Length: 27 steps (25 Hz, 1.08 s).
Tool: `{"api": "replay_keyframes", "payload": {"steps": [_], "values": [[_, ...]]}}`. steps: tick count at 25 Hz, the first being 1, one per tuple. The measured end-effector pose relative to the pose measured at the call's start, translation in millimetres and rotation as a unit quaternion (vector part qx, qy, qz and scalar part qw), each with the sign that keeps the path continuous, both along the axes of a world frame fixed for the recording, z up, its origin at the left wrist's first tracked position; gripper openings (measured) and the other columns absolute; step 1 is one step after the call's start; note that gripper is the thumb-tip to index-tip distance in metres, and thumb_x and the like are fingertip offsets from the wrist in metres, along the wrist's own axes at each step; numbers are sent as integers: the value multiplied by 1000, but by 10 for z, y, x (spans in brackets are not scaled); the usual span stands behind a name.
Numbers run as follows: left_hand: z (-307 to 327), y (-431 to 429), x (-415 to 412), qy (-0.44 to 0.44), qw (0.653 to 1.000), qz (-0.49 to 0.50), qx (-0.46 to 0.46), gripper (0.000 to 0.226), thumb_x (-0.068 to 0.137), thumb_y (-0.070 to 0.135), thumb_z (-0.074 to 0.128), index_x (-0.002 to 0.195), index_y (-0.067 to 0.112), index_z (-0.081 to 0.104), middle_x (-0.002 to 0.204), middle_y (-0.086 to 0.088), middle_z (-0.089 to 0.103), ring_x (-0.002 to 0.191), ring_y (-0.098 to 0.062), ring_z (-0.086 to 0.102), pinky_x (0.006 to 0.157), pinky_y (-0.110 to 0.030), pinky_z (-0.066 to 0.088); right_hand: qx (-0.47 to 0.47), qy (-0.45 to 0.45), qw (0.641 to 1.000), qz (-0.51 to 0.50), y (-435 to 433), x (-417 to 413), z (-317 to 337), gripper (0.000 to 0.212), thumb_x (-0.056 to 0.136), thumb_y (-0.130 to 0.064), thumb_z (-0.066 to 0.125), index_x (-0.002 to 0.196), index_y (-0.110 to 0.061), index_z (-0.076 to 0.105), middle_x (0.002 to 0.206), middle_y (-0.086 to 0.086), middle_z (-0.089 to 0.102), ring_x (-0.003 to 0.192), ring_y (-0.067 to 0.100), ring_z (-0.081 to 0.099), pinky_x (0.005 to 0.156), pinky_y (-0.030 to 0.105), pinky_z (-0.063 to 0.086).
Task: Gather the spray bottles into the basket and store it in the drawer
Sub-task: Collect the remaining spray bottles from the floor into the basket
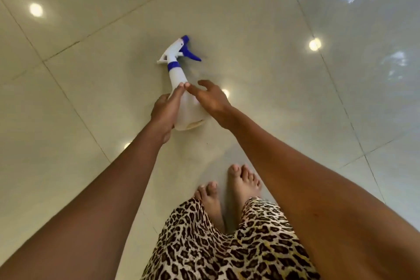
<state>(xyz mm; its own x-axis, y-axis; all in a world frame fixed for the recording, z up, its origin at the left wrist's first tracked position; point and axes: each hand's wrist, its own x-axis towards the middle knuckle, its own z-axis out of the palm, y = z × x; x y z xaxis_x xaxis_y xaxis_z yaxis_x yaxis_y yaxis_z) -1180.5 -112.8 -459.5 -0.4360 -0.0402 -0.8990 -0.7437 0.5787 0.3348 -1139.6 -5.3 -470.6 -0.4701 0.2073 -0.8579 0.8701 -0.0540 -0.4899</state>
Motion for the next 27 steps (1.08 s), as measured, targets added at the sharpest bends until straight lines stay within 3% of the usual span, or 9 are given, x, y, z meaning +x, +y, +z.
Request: {"api": "replay_keyframes", "payload": {"steps": [4,8,17,22,27], "values": [[234,28,75,22,1000,-5,11,58,80,63,48,120,22,53,116,-4,62,100,-24,59,91,-46,51,-4,12,999,-44,-51,55,239,53,89,-49,47,130,-15,49,131,9,55,110,26,55,82,32,47],[973,175,118,43,998,-24,35,58,79,61,52,122,21,52,118,-4,61,102,-24,59,92,-48,51,-3,34,994,-101,83,202,1022,50,89,-46,49,129,-16,49,130,8,54,105,23,56,82,32,48],[3842,773,483,63,980,-93,166,50,76,53,61,117,25,51,117,-5,61,102,-24,60,89,-48,53,96,116,968,-203,645,811,4026,41,89,-39,54,124,-17,54,128,5,56,98,18,56,67,18,44],[5315,1061,1056,44,949,-172,261,65,50,59,72,105,30,56,106,-3,67,92,-21,66,79,-41,58,166,150,937,-269,934,1603,5501,29,87,-34,59,111,-18,62,118,5,61,86,10,59,63,18,48],[6315,1384,1945,59,891,-301,335,47,69,43,72,110,34,48,113,-1,61,97,-21,63,83,-43,56,255,163,892,-335,1020,2726,6657,28,85,-36,61,104,-16,64,104,3,64,84,12,61,65,21,50]]}}
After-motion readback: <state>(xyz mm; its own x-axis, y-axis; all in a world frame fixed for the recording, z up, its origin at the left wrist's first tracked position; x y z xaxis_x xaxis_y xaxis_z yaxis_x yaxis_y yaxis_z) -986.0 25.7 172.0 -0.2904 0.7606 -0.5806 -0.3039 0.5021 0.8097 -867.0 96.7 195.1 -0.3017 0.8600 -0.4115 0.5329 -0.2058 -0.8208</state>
